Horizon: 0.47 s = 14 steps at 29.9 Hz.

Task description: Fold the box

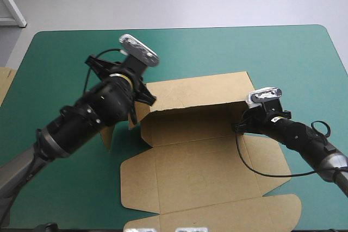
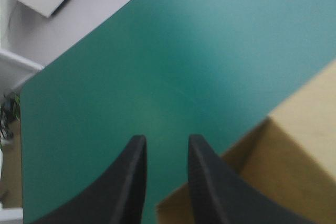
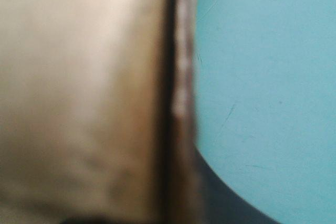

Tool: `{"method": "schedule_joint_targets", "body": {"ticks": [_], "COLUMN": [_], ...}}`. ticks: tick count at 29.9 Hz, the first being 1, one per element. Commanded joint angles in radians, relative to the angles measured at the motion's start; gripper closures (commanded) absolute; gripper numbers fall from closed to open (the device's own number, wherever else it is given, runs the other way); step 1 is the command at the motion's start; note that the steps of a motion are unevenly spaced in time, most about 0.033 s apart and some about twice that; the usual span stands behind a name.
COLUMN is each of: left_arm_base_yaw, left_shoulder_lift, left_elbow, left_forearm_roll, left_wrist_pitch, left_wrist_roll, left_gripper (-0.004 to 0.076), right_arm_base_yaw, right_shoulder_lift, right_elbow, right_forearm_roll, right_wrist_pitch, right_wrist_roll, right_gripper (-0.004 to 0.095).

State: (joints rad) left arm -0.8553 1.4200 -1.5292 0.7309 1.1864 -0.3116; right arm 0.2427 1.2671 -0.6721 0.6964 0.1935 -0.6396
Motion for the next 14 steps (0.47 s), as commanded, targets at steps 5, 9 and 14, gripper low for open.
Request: {"method": "schedule_joint_targets", "body": {"ticks": [5,9,14], "left_arm_base_yaw": [0.425,0.612,0.758], "left_shoulder_lift": [-0.068,-0.066,-0.068], "left_elbow": [-0.033,-0.025,-0.011], "left_forearm_roll": [-0.256,-0.333,-0.426], "left_wrist_pitch": [-0.141,-0.178,-0.166], "left_wrist_roll": [0.091,0.106,0.151], "left_gripper": [0.052,0.052,0.052], "right_arm_base_yaw": [0.001,0.001,0.001], "right_shoulder_lift": [-0.021,-0.021,-0.021], "right_elbow": [-0.03,-0.034,-0.111], "right_forearm_roll": [0.028,0.028,0.022], "right_wrist_pitch": [-0.022,0.001,0.118], "right_wrist_roll": [0.014,0.014,0.027], "right_gripper": [0.0928,0.0928,0.0927]}}
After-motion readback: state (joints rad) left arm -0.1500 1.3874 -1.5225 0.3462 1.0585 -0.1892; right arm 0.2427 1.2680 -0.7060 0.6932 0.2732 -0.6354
